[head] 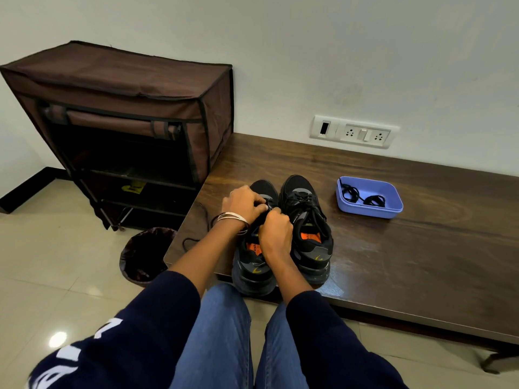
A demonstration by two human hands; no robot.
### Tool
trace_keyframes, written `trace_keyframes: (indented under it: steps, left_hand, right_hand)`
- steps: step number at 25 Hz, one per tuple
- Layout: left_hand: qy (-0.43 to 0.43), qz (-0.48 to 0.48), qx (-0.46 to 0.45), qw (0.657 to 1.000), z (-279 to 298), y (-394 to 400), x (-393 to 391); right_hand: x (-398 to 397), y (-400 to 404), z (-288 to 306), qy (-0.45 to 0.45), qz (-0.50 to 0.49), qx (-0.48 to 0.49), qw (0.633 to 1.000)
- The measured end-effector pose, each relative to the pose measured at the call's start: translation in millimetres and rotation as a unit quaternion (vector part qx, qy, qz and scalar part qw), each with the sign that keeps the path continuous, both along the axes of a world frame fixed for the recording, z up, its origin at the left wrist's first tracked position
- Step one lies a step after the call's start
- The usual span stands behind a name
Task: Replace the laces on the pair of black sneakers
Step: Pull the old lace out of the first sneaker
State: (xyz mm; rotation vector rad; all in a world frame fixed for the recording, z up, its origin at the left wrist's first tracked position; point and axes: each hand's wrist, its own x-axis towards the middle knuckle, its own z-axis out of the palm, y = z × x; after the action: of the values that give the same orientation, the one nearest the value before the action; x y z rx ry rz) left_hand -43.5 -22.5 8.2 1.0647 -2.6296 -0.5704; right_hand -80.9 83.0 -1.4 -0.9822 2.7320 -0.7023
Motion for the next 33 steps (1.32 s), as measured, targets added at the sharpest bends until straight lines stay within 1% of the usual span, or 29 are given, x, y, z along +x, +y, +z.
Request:
trace_keyframes:
  steps: [3,5,6,7,8,9,10,11,12,13,14,15,16,17,18,19,20,21,22,23,24,25,26,27,30,33]
  left_hand:
    - [-0.111,0.009,-0.118,0.987,12,18,-18]
    - [-0.129,0.001,-0.141,0.982,12,22,-22]
    - [-0.114,0.001,-0.123,0.986,12,20,-19]
    - [-0.075,0.005,-0.085,0.994,11,17,-14]
    - [-0.014,0.015,-0.032,0.999,9,13,-9]
    - [0.065,0.028,0.038,0.997,6,10,-4]
    - [0.150,0.038,0.117,0.981,4,9,3]
    - [0.229,0.040,0.195,0.953,4,9,8]
    - [0.306,0.033,0.271,0.912,5,11,12]
    - [0.383,0.026,0.343,0.857,6,13,15]
    - [0.450,0.026,0.413,0.791,9,14,17]
    - [0.495,0.032,0.469,0.731,12,13,19]
    - [0.511,0.039,0.503,0.697,16,13,22]
    - [0.498,0.043,0.516,0.695,19,12,24]
    - [0.454,0.049,0.506,0.732,21,11,24]
    - [0.389,0.054,0.471,0.790,20,10,23]
    - [0.315,0.068,0.418,0.849,19,10,19]
    - [0.250,0.086,0.363,0.893,18,8,14]
    - [0.193,0.098,0.308,0.926,18,6,9]
    - [0.131,0.091,0.246,0.956,19,5,4]
    - [0.060,0.062,0.177,0.980,22,6,-1]
    - [-0.007,0.031,0.121,0.992,26,8,-7]
    - [-0.052,0.015,0.093,0.994,29,10,-13]
    - [-0.076,0.013,0.088,0.993,31,11,-18]
    - [-0.097,0.048,0.123,0.987,29,9,-23]
    - [-0.068,0.064,0.175,0.980,21,6,-22]
  right_hand:
    - [0,0,-2,0.008,-0.005,-0.006,1.000]
    - [0,-1,-3,0.011,-0.010,-0.009,1.000]
    - [0,-1,-3,0.007,-0.011,-0.008,1.000]
    - [0,-1,-3,0.003,-0.010,-0.007,1.000]
    - [0,0,-2,0.001,-0.009,-0.006,1.000]
    - [1,-1,-1,0.001,-0.009,-0.003,1.000]
    - [1,-1,-1,0.002,-0.011,0.000,1.000]
    - [1,-1,0,0.004,-0.013,0.002,1.000]
    - [1,-1,0,0.007,-0.015,0.002,1.000]
    - [2,-1,0,0.008,-0.018,0.001,1.000]
    - [2,0,1,0.008,-0.019,0.000,1.000]
    - [2,0,1,0.012,-0.020,0.000,1.000]
    - [2,-1,0,0.017,-0.020,0.000,1.000]
    - [3,-1,0,0.019,-0.018,0.003,1.000]
    - [3,-1,0,0.022,-0.017,0.005,1.000]
    - [4,-1,0,0.024,-0.015,0.009,1.000]
    - [4,-1,0,0.025,-0.013,0.012,1.000]
    - [4,-1,0,0.027,-0.012,0.014,0.999]
    - [4,-1,0,0.025,-0.011,0.013,1.000]
    - [4,0,0,0.023,-0.009,0.010,1.000]
    - [4,1,0,0.020,-0.008,0.006,1.000]
    - [4,1,1,0.018,-0.008,0.003,1.000]
    - [3,2,1,0.013,-0.011,-0.001,1.000]
    - [2,2,1,0.009,-0.014,-0.005,1.000]
    - [2,3,2,0.000,-0.022,-0.013,1.000]
    - [2,5,3,-0.004,-0.026,-0.019,0.999]
